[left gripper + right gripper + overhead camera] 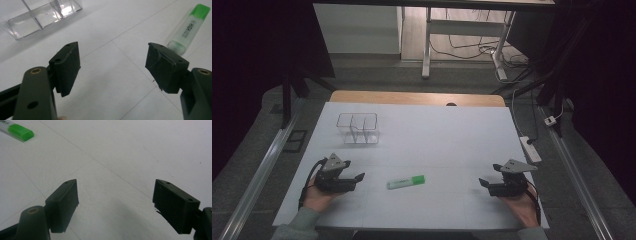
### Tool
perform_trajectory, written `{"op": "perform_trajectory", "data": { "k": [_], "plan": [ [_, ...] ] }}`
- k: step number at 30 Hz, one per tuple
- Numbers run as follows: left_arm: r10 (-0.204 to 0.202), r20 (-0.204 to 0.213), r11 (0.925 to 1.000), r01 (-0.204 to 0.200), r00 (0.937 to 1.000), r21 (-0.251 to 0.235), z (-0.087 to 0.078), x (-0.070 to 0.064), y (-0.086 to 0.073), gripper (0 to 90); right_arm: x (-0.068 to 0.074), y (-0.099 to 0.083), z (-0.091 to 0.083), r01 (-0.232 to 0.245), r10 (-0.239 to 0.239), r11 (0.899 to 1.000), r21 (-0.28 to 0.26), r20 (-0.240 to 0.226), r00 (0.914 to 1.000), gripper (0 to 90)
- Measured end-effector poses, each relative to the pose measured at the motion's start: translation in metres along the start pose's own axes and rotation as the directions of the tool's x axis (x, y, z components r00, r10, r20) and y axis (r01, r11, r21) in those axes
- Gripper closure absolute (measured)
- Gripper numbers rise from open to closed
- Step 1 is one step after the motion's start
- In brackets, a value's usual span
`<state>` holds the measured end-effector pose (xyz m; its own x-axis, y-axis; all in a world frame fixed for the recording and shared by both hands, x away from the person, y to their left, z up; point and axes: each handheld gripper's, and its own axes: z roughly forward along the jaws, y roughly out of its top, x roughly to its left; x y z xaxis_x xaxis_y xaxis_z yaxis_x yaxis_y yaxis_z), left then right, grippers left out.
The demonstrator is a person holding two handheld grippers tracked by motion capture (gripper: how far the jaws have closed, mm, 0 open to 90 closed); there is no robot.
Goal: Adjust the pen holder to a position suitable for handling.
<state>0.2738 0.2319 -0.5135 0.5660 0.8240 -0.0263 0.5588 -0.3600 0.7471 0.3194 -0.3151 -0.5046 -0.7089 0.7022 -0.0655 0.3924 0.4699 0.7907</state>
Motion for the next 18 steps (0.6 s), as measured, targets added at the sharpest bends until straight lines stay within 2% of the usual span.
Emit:
{"op": "perform_trajectory", "data": {
  "k": [8, 18],
  "plan": [
    [0.022, -0.009, 0.9998, -0.022, 0.9997, -0.004, -0.004, 0.006, 0.016, 28.1, 0.000, 0.000, 0.001, 0.001, -0.001, 1.000, 0.004, 0.000, 1.0000, 20.7],
    [0.003, -0.017, 0.9999, -0.004, 0.9998, -0.010, -0.007, 0.020, 0.030, 28.5, 0.000, 0.000, 0.000, -0.017, 0.017, 1.000, -0.012, -0.012, 0.9998, 20.8]
  ]
}}
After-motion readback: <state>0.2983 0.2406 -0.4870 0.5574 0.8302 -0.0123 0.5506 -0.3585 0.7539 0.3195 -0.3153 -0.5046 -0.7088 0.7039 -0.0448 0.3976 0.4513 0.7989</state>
